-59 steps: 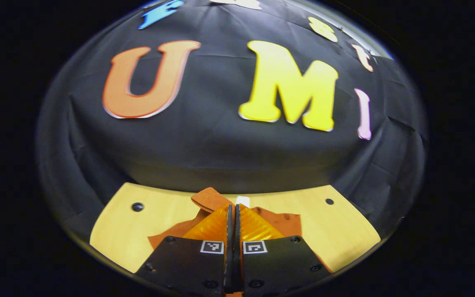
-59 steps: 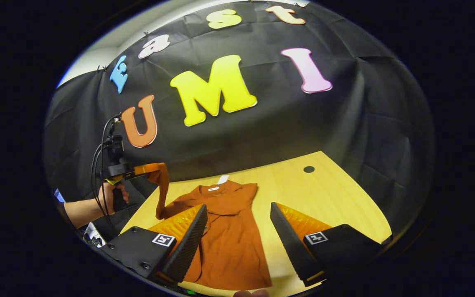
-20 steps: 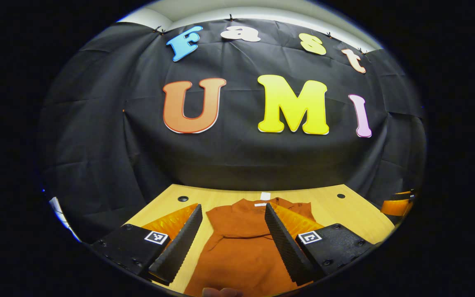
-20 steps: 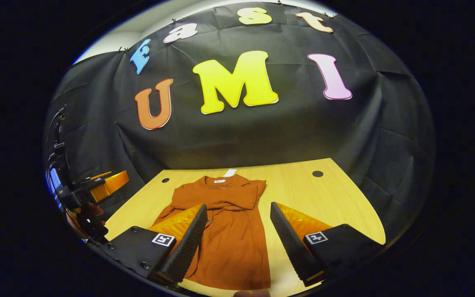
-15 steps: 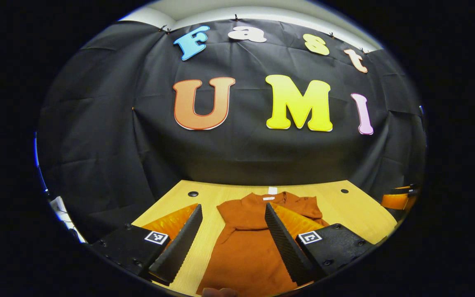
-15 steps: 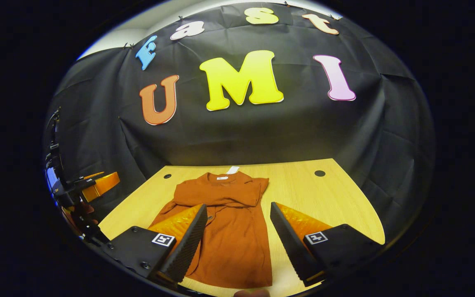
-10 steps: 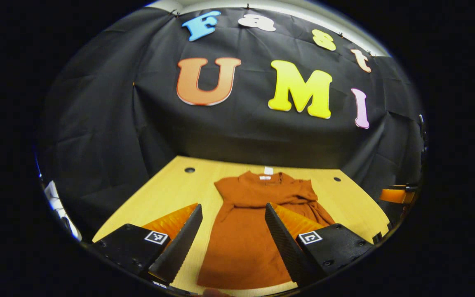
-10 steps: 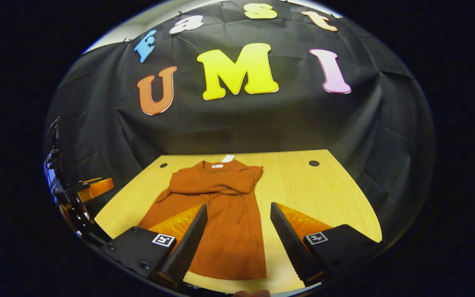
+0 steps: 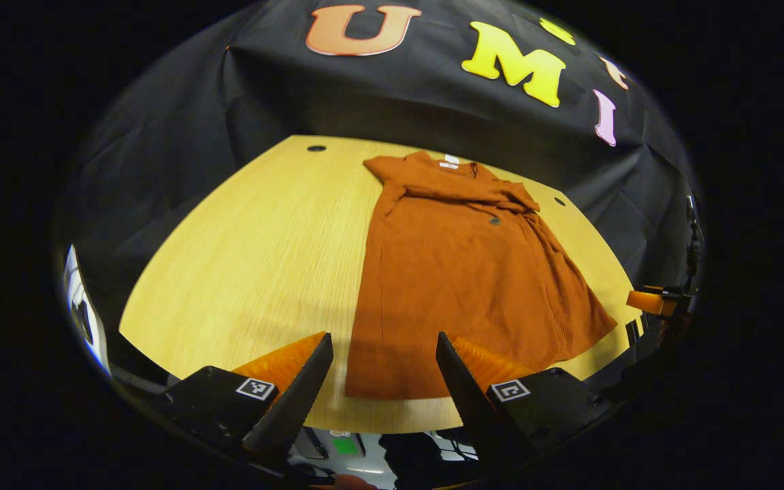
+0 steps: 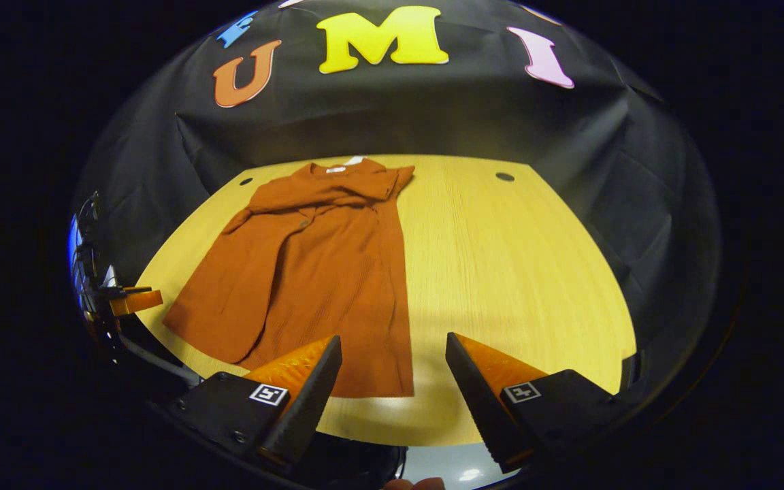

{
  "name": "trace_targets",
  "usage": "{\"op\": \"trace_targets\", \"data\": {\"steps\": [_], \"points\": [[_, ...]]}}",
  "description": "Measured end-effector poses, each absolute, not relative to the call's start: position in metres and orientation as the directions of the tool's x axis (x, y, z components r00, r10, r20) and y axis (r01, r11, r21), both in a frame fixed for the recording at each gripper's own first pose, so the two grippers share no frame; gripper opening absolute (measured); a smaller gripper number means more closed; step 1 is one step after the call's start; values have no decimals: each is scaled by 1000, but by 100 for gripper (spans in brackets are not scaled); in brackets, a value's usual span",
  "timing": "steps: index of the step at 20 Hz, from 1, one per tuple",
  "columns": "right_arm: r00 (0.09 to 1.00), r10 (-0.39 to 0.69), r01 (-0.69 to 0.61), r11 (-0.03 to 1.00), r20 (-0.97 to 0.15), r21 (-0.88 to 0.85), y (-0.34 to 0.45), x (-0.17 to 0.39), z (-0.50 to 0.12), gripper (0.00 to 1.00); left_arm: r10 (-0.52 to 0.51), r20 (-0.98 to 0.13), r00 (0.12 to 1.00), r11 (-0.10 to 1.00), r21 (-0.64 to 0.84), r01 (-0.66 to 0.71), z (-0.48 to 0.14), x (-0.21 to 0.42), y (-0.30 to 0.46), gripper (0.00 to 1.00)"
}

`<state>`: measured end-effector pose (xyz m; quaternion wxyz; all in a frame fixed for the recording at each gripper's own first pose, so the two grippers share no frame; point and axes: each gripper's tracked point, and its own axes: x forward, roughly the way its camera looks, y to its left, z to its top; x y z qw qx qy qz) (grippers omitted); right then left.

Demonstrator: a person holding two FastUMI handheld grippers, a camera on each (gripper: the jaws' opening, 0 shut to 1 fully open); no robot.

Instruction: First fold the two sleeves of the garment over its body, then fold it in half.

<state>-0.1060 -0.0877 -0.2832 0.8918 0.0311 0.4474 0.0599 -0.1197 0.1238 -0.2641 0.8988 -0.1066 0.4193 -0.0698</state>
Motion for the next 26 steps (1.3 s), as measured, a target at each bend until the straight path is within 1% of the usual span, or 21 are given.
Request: {"op": "trace_targets", "data": {"steps": [2,4,9,11,12,13,14,15,16,18,19,20,21,22,26], "points": [[568,117,-26,992,-814,124,-90,-108,-302,99,-270,-753,601,944,-330,11,-275,-131,117,99],[547,103,-3,993,-831,122,-90,-106,-315,99,-277,-766,580,937,-348,-11,-285,-133,119,99],[489,107,-18,993,-866,113,-78,-110,-344,99,-285,-763,580,934,-356,-10,-287,-126,116,97],[462,94,-13,995,-882,99,-77,-113,-350,95,-319,-751,577,920,-391,0,-284,-124,105,97],[475,80,-8,996,-876,86,-78,-109,-351,95,-339,-744,576,911,-412,5,-283,-124,99,96],[466,76,-6,997,-882,82,-78,-110,-352,89,-359,-735,574,901,-434,8,-283,-121,90,96],[465,74,-9,997,-882,79,-77,-109,-351,76,-375,-735,566,892,-451,5,-285,-123,84,94],[461,73,-17,997,-885,73,-78,-109,-352,70,-379,-739,557,888,-459,-5,-287,-123,80,91],[458,72,-7,997,-886,77,-79,-110,-352,52,-375,-742,555,889,-458,-12,-288,-123,79,62],[445,94,16,993,-891,113,-75,-110,-350,16,-353,-761,545,902,-431,-19,-292,-124,80,45],[443,103,27,991,-891,128,-73,-108,-351,11,-343,-773,534,906,-422,-29,-294,-124,81,36],[443,103,38,990,-891,134,-73,-110,-343,6,-360,-764,536,896,-443,-31,-292,-123,77,12],[439,111,40,989,-891,143,-72,-107,-346,1,-374,-759,533,888,-458,-29,-287,-123,73,9],[449,117,53,986,-886,158,-72,-105,-342,1,-378,-757,533,888,-459,-22,-284,-124,73,4],[492,148,98,970,-858,223,-74,-98,-314,1,-371,-737,565,900,-435,24,-260,-122,77,3]]}}
